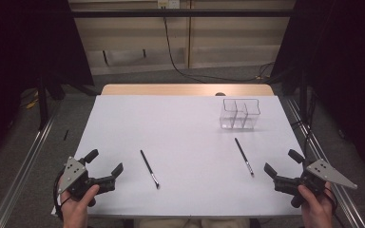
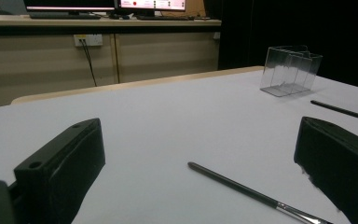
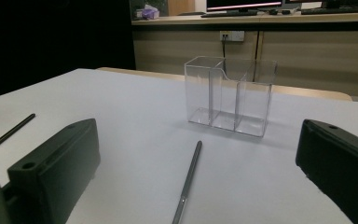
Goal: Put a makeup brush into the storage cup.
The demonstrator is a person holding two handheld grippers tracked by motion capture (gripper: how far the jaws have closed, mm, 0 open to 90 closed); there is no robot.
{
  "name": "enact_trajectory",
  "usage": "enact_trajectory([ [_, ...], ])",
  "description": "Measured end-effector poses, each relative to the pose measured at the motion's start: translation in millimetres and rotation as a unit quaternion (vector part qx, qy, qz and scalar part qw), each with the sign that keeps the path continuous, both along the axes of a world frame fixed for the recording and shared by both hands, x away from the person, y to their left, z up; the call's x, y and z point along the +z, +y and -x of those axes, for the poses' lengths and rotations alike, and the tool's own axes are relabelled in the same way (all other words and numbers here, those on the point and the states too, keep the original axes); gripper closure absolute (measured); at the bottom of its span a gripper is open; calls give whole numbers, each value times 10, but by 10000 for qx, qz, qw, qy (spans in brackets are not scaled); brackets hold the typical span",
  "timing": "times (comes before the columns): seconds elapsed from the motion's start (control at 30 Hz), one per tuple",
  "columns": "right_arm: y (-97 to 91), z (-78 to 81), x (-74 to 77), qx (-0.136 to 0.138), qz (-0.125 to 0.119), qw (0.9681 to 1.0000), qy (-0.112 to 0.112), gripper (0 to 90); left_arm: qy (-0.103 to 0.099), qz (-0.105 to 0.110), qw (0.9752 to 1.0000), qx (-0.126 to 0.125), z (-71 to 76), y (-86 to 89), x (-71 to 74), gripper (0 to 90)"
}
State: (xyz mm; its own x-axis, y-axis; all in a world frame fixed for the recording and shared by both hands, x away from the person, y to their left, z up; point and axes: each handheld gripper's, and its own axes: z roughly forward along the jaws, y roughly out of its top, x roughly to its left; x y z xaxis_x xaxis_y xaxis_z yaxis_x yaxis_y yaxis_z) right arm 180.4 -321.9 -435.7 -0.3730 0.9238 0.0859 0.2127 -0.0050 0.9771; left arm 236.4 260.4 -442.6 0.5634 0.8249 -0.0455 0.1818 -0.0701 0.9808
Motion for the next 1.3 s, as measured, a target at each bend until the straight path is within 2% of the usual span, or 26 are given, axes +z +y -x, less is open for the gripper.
enact_trajectory([
  [0.07,3,-2,-8,23,-19,10000,44,0,38,-24,10000,-28,-5,-1,-4,18],
  [0.13,3,-9,-14,22,9,10000,46,0,48,-63,10000,51,-12,-7,-10,18],
  [0.2,9,-20,-22,26,89,9999,45,0,112,-78,9999,-8,-16,-4,-17,17],
  [0.27,21,-42,-30,92,56,9999,95,0,114,-104,9999,-3,-14,-4,-16,16],
  [0.47,-3,-37,-28,40,51,10000,70,0,138,-12,9999,38,-12,-13,1,13],
  [0.6,-11,2,-6,54,26,10000,28,0,133,-166,9998,-62,-16,-33,16,16],
  [0.8,13,-3,-4,99,28,9999,54,0,227,-191,9991,-291,-56,-107,68,18],
  [0.87,17,-19,-9,103,35,9999,57,0,177,-275,9990,-304,-76,-135,103,17],
  [1.07,21,-34,-12,109,45,9999,72,0,134,-214,9987,-445,-161,-214,155,16],
  [1.13,21,-34,-14,108,60,9999,75,0,100,-302,9981,-525,-194,-240,171,16],
  [1.3,18,-26,-14,112,62,9999,95,0,54,-297,9976,-626,-267,-336,222,17],
])
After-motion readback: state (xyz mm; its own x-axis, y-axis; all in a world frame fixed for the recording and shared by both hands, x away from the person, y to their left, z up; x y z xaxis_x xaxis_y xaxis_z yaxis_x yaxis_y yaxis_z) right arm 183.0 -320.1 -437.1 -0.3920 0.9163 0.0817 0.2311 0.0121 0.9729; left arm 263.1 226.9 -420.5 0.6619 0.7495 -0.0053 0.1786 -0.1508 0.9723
